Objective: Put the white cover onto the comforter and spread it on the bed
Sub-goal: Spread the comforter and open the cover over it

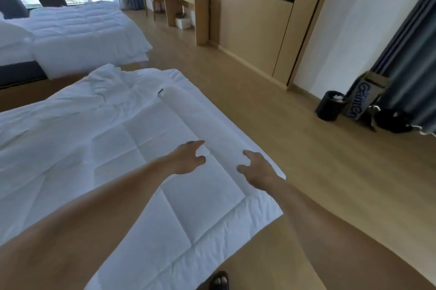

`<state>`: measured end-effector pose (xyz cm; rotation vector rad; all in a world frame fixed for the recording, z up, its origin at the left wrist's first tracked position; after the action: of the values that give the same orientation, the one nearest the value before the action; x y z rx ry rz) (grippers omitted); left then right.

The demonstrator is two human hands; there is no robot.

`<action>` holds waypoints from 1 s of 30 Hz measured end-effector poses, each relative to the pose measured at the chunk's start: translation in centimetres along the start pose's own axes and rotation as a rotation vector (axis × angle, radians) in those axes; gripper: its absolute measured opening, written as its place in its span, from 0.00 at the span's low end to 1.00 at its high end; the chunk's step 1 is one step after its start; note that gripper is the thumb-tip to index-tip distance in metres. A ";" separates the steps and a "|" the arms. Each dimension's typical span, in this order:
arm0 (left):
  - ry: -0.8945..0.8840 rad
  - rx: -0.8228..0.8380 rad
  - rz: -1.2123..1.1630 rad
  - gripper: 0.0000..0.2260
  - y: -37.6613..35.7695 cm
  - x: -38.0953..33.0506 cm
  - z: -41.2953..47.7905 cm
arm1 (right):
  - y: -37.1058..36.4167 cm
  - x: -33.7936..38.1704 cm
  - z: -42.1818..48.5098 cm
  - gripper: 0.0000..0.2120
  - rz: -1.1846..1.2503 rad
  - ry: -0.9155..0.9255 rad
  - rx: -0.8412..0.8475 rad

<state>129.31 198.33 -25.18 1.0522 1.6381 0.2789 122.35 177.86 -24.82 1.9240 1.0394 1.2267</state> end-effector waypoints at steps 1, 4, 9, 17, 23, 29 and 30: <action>-0.009 -0.003 0.003 0.29 -0.1 -1.5 2.0 | 1.5 -1.2 1.5 0.31 -0.001 -0.006 -0.014; -0.024 0.011 -0.014 0.30 -0.5 -6.1 8.0 | 6.1 -4.4 5.9 0.31 -0.026 -0.037 -0.052; -0.088 0.038 -0.001 0.27 -1.8 -14.9 16.5 | 13.9 -9.2 11.4 0.29 -0.171 -0.066 -0.098; -0.118 0.018 0.079 0.28 -5.4 -26.4 31.5 | 24.0 -19.4 23.0 0.29 -0.182 -0.026 -0.131; -0.041 -0.042 0.038 0.28 -8.0 -33.5 41.1 | 31.2 -25.7 31.4 0.29 -0.222 0.061 -0.074; 0.063 -0.108 0.058 0.28 -6.4 -35.9 48.4 | 36.8 -27.2 41.5 0.29 -0.256 0.160 -0.031; 0.089 -0.135 0.055 0.28 -5.5 -35.4 49.8 | 37.3 -26.8 43.3 0.29 -0.265 0.181 -0.024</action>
<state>169.71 152.27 -23.13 0.9952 1.6476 0.4719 166.06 132.36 -22.03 1.6175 1.3186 1.2688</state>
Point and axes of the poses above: each hand's wrist, its own z-axis towards the middle knuckle, its own y-axis out of the back of the hand, x = y × z, the point moved 6 cm from there along z, towards the middle knuckle, and after that the axes turned 14 degrees about -z, right-handed, at the moved point
